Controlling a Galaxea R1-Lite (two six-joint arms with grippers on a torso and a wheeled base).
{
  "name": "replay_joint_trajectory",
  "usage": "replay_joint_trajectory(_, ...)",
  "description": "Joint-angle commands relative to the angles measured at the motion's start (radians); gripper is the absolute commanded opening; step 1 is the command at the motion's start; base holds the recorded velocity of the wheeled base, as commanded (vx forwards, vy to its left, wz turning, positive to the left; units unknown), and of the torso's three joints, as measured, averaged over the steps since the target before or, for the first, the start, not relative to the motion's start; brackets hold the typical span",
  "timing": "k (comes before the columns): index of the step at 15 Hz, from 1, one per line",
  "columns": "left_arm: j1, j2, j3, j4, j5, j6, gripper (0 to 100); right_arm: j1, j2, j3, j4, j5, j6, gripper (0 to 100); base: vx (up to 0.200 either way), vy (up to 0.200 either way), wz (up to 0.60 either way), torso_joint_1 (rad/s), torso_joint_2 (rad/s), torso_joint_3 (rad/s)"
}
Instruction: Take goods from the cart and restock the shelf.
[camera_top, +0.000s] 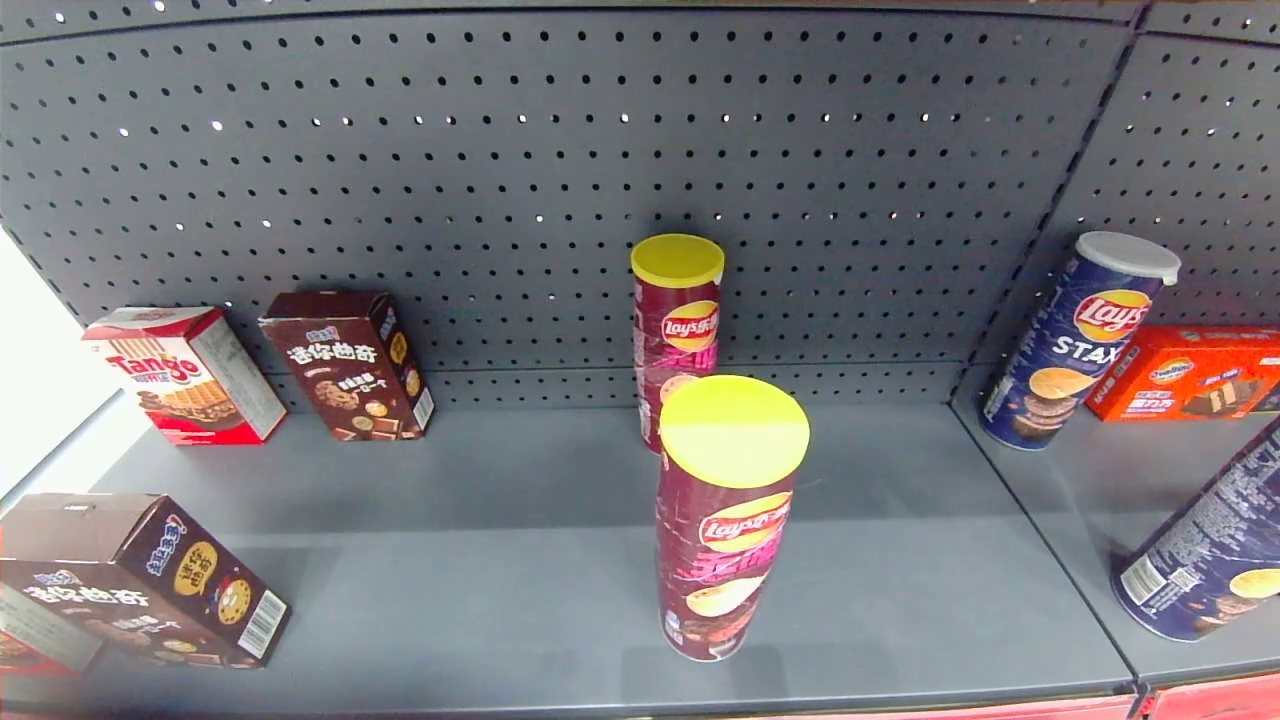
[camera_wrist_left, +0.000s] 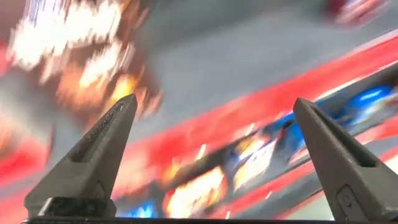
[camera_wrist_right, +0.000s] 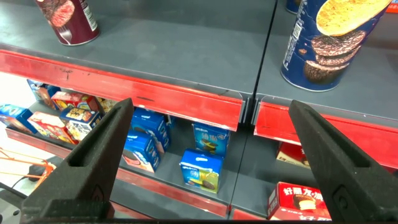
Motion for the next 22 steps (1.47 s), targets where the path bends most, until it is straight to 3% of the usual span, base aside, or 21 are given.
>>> replay_joint_trajectory(1,0.099,-0.063,0.008,0.037,0.001,-0.01,100,0.0,0.001,-0.001,0.0,0.0,-0.001,100,0.0,0.0,0.0,0.0,0.0,0.0)
replay_joint_trajectory(2,0.21,-0.065,0.008,0.046,0.001,-0.011,100,0.0,0.001,-0.001,0.0,0.0,-0.001,100,0.0,0.0,0.0,0.0,0.0,0.0)
replay_joint_trajectory(4,0.262,-0.082,0.007,0.062,0.001,-0.017,100,0.0,0.001,0.001,0.001,0.0,-0.001,100,0.0,0.0,0.0,0.0,0.0,0.0)
replay_joint_trajectory(5,0.306,-0.12,0.008,0.065,0.003,-0.037,100,0.0,0.001,-0.001,0.0,0.0,-0.001,100,0.0,0.0,0.0,0.0,0.0,0.0)
replay_joint_trajectory(7,0.285,-0.158,0.007,0.065,0.003,-0.07,100,0.0,0.001,-0.001,0.001,0.0,-0.001,100,0.0,0.0,0.0,0.0,0.0,0.0)
replay_joint_trajectory(12,0.285,-0.16,0.007,0.065,-0.017,-0.094,100,0.0,0.001,-0.001,0.0,-0.001,-0.001,100,0.0,0.0,0.0,0.0,0.0,0.0)
replay_joint_trajectory(14,0.285,-0.16,0.007,0.065,0.026,-0.099,100,0.0,0.001,-0.001,0.0,0.0,-0.001,100,0.0,0.0,0.0,0.0,0.0,0.0)
replay_joint_trajectory(15,0.285,-0.16,0.008,0.065,0.124,-0.128,100,0.0,0.001,0.001,0.001,0.0,-0.001,100,0.0,0.0,0.0,0.0,0.0,0.0)
replay_joint_trajectory(20,0.286,-0.16,0.008,0.065,0.118,-0.134,100,0.0,0.001,0.001,0.0,0.0,-0.001,100,0.0,0.0,0.0,0.0,0.0,0.0)
replay_joint_trajectory(22,0.286,-0.16,0.007,0.063,0.122,-0.171,100,0.006,0.001,-0.001,0.001,0.003,-0.004,100,0.0,0.0,0.0,0.0,0.0,0.0)
